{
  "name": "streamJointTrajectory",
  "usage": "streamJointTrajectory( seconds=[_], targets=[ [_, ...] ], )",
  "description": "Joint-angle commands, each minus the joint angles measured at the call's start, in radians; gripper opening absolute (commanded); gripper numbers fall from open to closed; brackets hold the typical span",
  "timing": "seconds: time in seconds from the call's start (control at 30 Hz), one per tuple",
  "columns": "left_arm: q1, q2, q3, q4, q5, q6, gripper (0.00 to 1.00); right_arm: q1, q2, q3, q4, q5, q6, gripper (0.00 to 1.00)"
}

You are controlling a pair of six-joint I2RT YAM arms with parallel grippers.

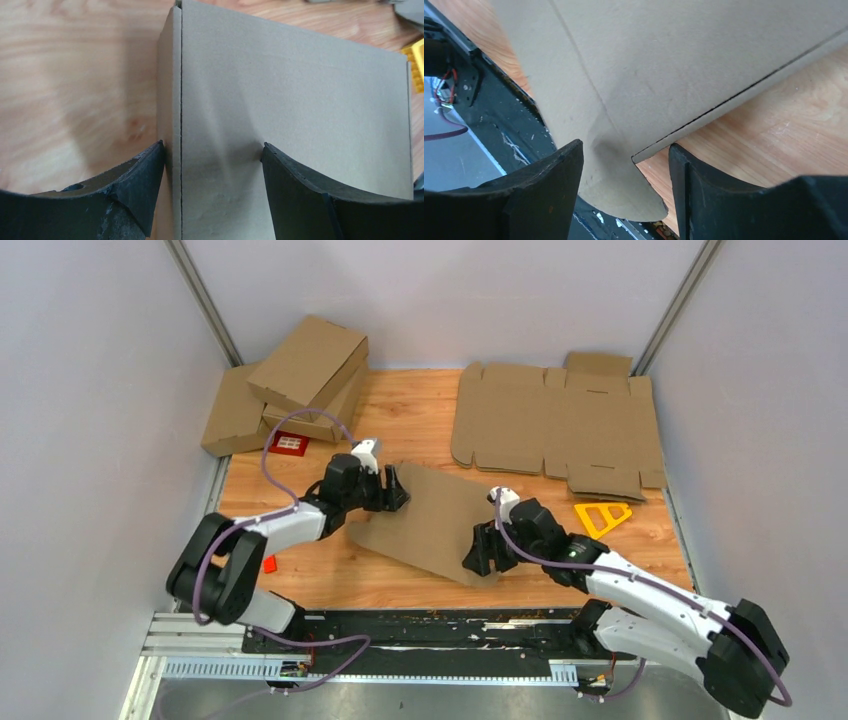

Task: Fold the paper box

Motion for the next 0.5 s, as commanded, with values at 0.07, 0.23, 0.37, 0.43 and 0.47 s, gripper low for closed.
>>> streamJointTrajectory(
  seconds=[0.07,0.23,0.37,0.43,0.47],
  targets=[
    [-0.019,0.131,0.124,0.062,0.158,0.039,0.78,0.010,-0.135,0.052,-0.018,0.110,-0.004,0.74],
    [-0.019,-0.015,0.113,-0.106,-0.051,0.085,0.91,0.009,-0.139,0.165,-0.163,0.302,-0.091,0.83],
    [-0.019,-0.229,0.014,-0.182,-0.244,0.051,1.00,-0.001,-0.135,0.211,-0.149,0.354,-0.143,0.87],
    [-0.019,-0.337,-0.038,-0.217,-0.290,0.031,1.00,-0.015,-0.109,0.233,-0.132,0.362,-0.160,0.87],
    [-0.019,-0.384,-0.054,-0.257,-0.296,0.023,1.00,-0.022,-0.088,0.247,-0.128,0.363,-0.167,0.87]
  ],
)
